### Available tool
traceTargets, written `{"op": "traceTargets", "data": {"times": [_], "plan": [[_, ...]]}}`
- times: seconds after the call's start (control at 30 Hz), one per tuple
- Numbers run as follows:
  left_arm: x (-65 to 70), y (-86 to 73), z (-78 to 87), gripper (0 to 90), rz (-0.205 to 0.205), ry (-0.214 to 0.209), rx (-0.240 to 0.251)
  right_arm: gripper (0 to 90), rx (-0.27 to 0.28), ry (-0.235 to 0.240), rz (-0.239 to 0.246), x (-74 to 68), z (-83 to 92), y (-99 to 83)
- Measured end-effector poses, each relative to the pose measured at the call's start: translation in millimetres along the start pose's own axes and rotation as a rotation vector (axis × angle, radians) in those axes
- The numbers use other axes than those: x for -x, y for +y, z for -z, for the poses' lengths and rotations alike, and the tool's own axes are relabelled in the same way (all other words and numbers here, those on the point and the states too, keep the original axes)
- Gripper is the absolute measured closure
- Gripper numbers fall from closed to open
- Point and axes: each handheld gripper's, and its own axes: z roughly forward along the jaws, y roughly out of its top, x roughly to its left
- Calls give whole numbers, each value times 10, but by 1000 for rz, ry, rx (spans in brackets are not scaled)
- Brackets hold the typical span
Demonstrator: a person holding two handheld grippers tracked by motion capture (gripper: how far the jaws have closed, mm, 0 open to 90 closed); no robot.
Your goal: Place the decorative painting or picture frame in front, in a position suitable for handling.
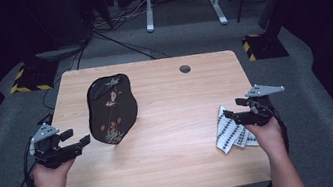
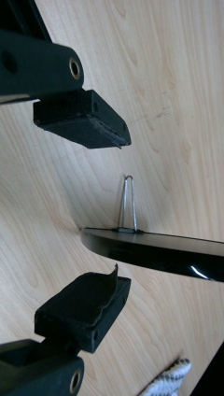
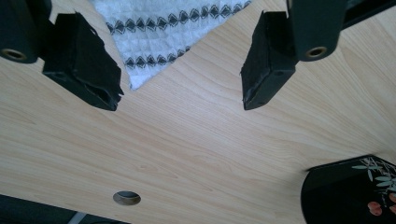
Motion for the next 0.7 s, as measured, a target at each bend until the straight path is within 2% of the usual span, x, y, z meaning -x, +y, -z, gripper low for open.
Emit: {"op": "traceTargets", "data": {"times": [0.3, 0.43, 0.5, 0.6, 0.7], "plan": [[76, 92, -46, 304, -27, -18, 9, 296, -4, 7, 9, -48, 12, -27], [79, 143, -93, 298, -14, -29, 30, 297, -7, 10, 9, -72, 1, -53], [71, 186, -128, 282, 16, -53, 32, 297, -12, 11, 6, -81, 0, -68], [87, 235, -198, 270, 12, -26, 27, 298, -16, 14, 2, -89, -1, -90], [83, 252, -242, 268, 5, -29, 29, 298, -18, 16, 5, -100, -6, -92]]}}
